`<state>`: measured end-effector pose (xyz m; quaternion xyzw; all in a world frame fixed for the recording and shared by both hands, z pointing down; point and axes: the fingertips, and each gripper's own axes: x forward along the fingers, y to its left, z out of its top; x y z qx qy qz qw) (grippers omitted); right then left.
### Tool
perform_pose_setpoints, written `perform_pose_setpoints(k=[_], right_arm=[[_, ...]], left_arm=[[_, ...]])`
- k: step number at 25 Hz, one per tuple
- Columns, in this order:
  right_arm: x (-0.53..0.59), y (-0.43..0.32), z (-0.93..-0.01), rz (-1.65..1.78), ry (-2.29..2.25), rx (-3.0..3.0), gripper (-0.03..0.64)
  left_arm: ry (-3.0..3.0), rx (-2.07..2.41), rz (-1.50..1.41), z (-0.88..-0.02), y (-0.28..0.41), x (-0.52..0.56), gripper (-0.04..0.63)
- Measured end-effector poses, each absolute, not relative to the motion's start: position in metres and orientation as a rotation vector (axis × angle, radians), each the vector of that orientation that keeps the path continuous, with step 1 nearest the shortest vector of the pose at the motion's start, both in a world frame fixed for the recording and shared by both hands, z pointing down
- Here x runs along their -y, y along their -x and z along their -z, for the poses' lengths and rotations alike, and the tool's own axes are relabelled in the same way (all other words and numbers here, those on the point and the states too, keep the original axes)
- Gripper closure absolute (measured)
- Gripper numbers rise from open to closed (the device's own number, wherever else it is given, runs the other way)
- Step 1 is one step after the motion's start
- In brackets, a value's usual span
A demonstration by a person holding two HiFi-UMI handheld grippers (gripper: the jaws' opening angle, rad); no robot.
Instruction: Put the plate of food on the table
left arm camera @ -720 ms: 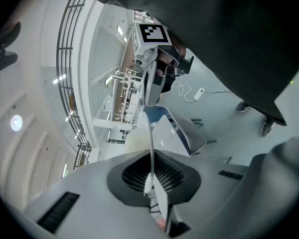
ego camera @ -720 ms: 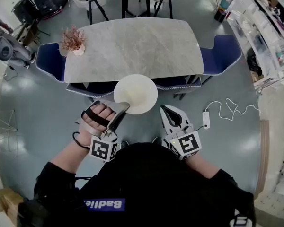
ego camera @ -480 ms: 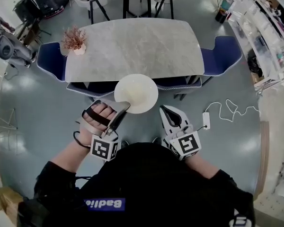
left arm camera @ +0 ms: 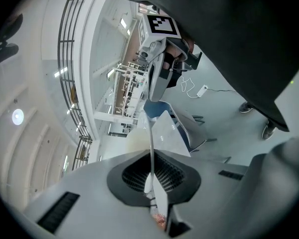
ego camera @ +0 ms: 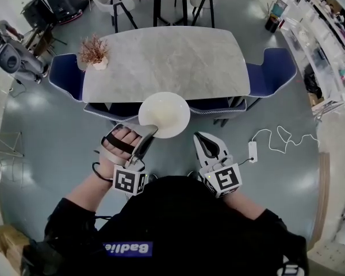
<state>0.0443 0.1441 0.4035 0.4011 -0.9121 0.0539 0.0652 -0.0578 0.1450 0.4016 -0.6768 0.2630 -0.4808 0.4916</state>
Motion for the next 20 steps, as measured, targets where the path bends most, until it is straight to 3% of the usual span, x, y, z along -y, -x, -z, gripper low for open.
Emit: perform_pose_setpoints(k=[20], right_arm=[[-0.127,-0.102,-0.429,-0.243,-1.055,2.831,0.606]], left_arm=[[1.621,-0.852,1.420,-0.462,0.043,-0.078,0.580]])
